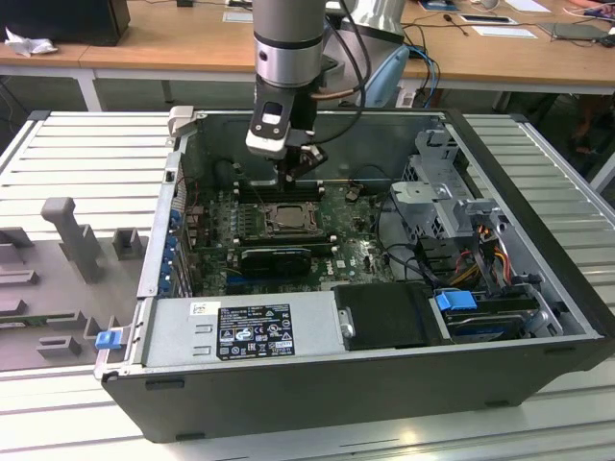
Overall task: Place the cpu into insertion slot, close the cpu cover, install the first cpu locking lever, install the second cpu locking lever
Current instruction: 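Install the first cpu locking lever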
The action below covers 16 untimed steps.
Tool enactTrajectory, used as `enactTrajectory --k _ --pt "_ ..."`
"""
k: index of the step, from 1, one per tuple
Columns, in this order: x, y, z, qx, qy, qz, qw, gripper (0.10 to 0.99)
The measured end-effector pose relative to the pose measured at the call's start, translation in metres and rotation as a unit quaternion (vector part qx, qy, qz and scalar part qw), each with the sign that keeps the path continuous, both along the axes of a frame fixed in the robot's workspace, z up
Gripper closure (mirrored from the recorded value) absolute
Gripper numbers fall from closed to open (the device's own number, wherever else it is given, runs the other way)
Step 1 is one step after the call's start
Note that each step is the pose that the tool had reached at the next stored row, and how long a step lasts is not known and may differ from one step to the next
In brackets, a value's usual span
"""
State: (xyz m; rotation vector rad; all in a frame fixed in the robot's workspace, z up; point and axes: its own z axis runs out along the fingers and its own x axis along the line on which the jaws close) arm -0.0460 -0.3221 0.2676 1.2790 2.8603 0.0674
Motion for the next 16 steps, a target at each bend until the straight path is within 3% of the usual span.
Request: enactTrajectory --k 4,7,10,12,16 --pt "0.0 0.0 0.0 -0.0001 0.0 0.034 0.9994 0.98" --pt "0.0 0.0 0.0 -0.0001 0.0 0.063 0.998 0.98" --pt "0.0 0.0 0.0 -0.0001 0.0 0.11 0.9939 0.98" --pt "0.0 0.0 0.0001 -0.0003 0.0 0.129 0.9917 0.98" --pt "0.0 0.0 0.0 -0.0011 0.0001 0.17 0.9855 0.98"
